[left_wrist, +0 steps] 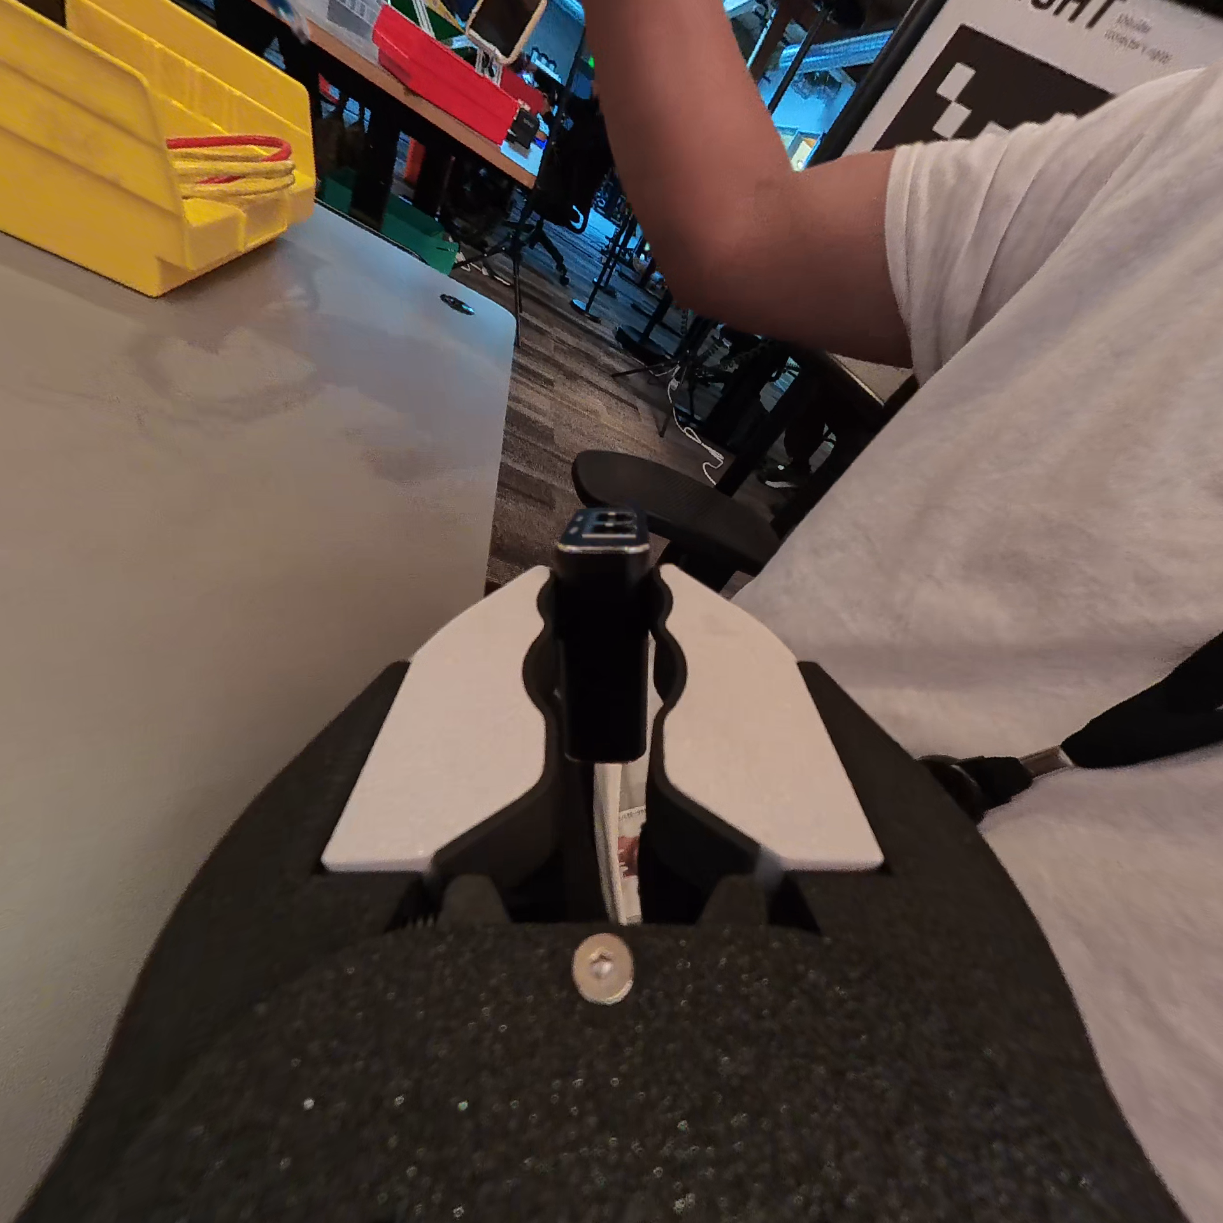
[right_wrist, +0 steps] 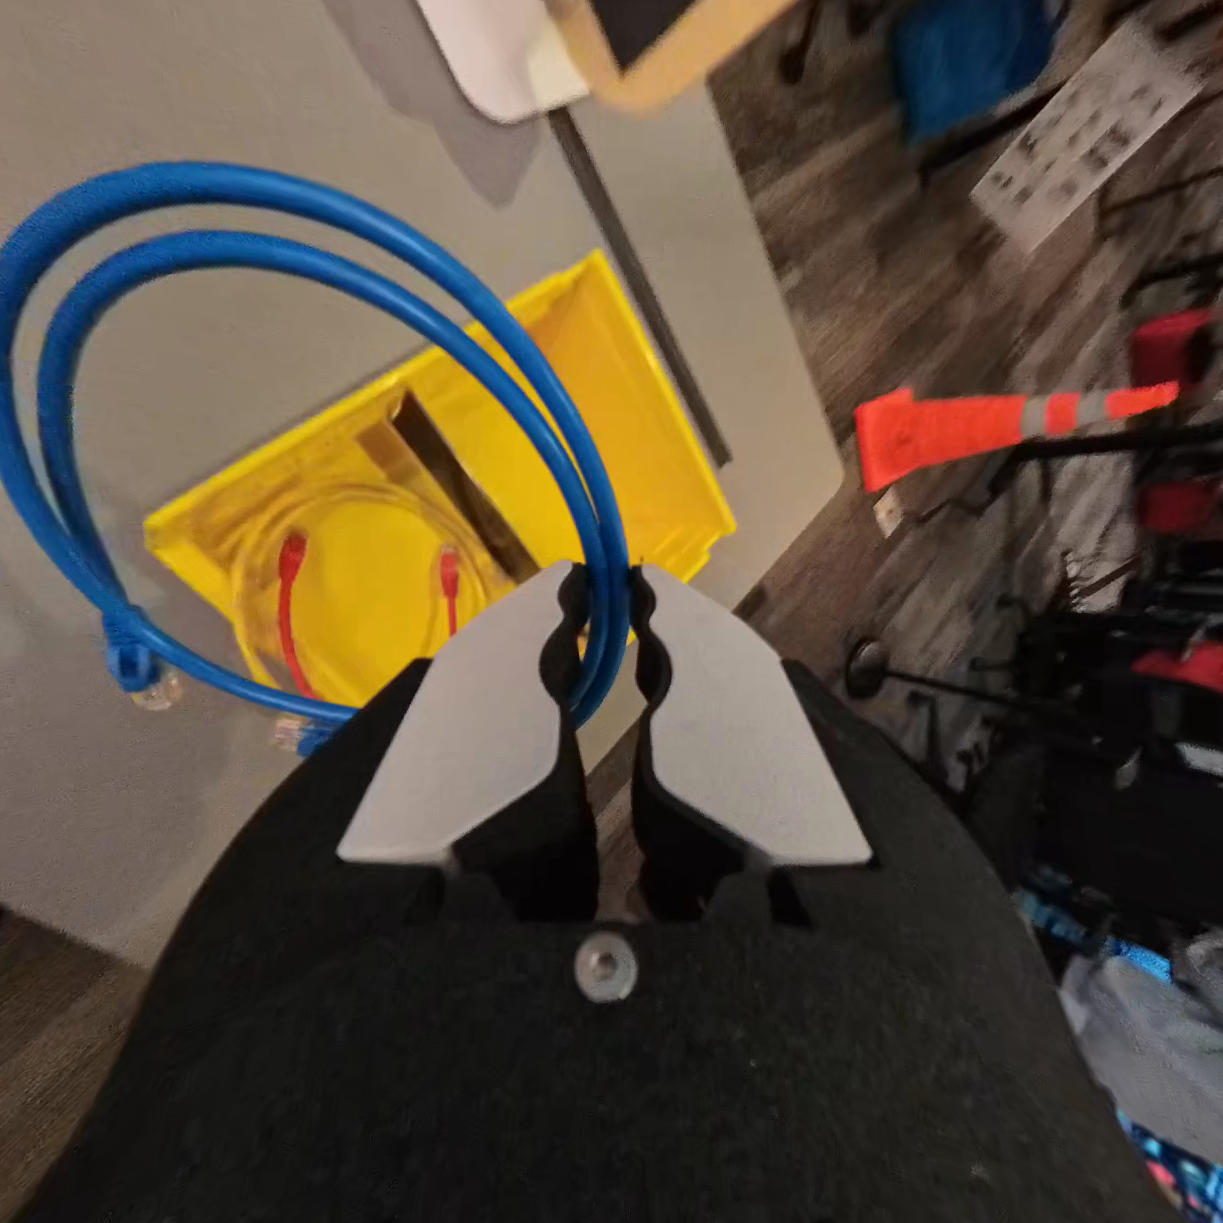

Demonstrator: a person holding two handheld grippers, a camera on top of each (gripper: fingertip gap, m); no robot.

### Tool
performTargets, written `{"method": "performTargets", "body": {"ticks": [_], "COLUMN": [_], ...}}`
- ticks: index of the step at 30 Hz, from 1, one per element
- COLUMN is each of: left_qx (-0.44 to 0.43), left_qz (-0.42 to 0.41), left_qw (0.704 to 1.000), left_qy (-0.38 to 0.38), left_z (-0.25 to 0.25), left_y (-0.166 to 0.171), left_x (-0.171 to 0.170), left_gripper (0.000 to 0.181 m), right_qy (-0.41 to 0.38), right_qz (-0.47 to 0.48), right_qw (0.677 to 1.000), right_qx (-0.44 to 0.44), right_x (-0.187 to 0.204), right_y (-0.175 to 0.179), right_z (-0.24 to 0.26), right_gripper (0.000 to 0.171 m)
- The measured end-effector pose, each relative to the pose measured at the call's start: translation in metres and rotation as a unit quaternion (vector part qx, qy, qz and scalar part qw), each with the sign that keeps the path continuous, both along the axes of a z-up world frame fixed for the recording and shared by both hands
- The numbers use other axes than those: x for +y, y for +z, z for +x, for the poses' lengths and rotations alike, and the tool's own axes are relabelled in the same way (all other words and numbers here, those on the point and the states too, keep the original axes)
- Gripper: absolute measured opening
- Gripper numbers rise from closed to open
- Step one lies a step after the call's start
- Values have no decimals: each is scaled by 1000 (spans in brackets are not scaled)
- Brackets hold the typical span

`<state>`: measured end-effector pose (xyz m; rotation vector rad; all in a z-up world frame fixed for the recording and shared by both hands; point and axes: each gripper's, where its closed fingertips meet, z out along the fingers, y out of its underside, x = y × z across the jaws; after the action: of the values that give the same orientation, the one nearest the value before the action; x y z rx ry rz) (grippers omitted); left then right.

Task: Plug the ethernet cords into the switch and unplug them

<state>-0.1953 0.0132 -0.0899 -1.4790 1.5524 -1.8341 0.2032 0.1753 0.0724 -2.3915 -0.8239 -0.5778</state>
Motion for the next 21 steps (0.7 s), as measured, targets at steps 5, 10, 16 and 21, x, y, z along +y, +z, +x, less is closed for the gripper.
{"method": "performTargets", "body": {"ticks": [5,10,16,21], "left_qx": [15,22,20,21], "left_qz": [6,17,5,7], "left_qw": [1000,999,1000,1000], "left_qy": [-25,-17,7,13], "left_z": [3,6,2,0], "left_y": [-6,-10,-11,-12], "left_x": [-11,-10,4,7], "left_gripper": [24,24,24,24], "right_qy": [-69,-133,-203,-216], "right_qz": [-201,-326,-357,-311], "right_qw": [975,930,903,921], "right_qx": [68,102,123,87], "right_x": [-23,-22,-18,-14], "right_y": [-100,-189,-238,-240], "right_z": [37,52,61,76], "right_gripper": [13,12,12,29]}}
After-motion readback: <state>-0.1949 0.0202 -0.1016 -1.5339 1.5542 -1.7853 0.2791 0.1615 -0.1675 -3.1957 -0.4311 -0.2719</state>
